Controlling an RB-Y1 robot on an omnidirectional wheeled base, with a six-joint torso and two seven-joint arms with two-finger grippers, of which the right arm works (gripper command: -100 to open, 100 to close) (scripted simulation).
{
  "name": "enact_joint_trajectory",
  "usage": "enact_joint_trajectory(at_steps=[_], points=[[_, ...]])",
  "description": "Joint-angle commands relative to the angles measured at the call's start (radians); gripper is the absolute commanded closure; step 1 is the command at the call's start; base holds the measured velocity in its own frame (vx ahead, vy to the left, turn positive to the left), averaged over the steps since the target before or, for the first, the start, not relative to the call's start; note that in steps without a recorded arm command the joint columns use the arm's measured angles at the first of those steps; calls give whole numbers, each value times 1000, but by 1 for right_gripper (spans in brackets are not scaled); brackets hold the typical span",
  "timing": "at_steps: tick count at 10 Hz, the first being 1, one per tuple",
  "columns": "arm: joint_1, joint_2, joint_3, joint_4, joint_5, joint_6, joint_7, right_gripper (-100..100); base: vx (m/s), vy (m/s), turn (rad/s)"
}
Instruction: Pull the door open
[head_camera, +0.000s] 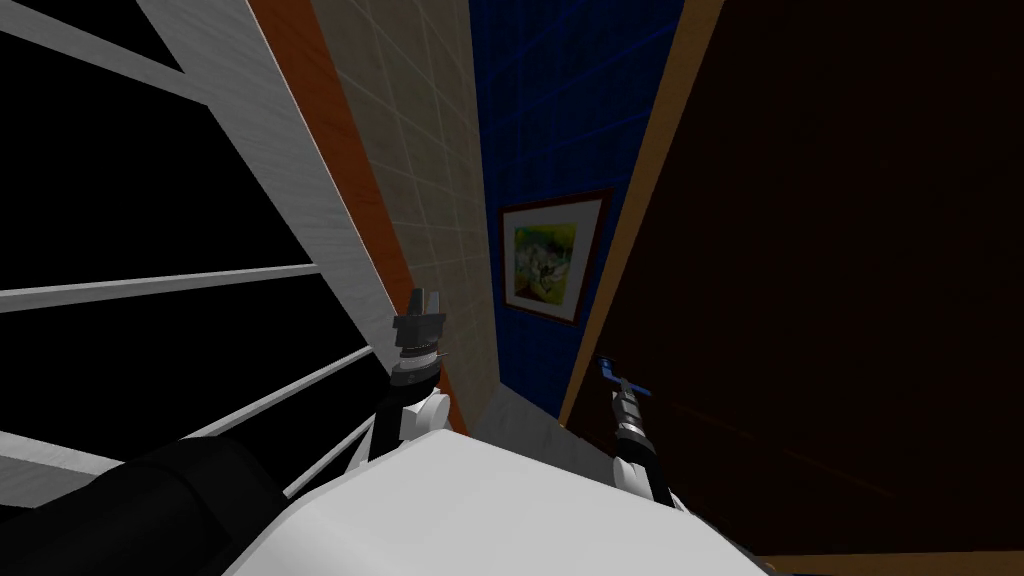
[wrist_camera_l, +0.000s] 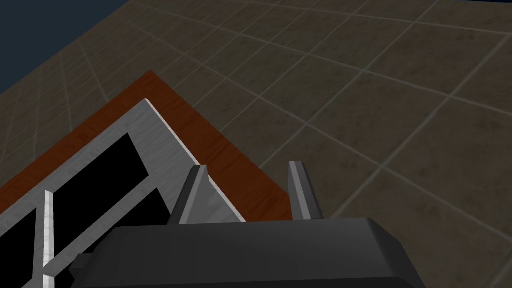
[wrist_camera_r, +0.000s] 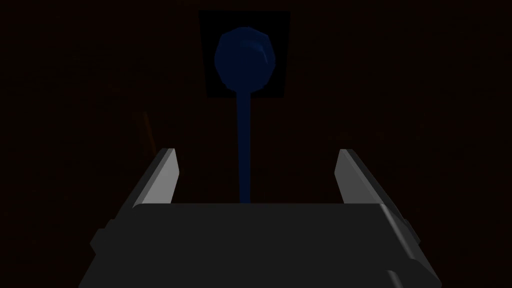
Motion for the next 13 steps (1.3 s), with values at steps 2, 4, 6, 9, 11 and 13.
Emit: enact_joint_trajectory(at_steps=[2, 4, 6, 9, 11, 13], points=[[-8, -23, -16, 31, -16, -11, -12, -100, 201, -39, 154], [-5, -19, -13, 17, -13, -1, -8, 100, 40, -4, 2], [-5, -19, -13, 17, -13, -1, -8, 100, -31, 3, 0], [-5, -19, -13, 17, -13, -1, -8, 100, -9, 2, 1], [6, -35, -1, 20, -7, -6, -32, 100, -162, 1, 19], [11, -45, 6, 21, -4, -10, -47, 100, -158, 0, 31]])
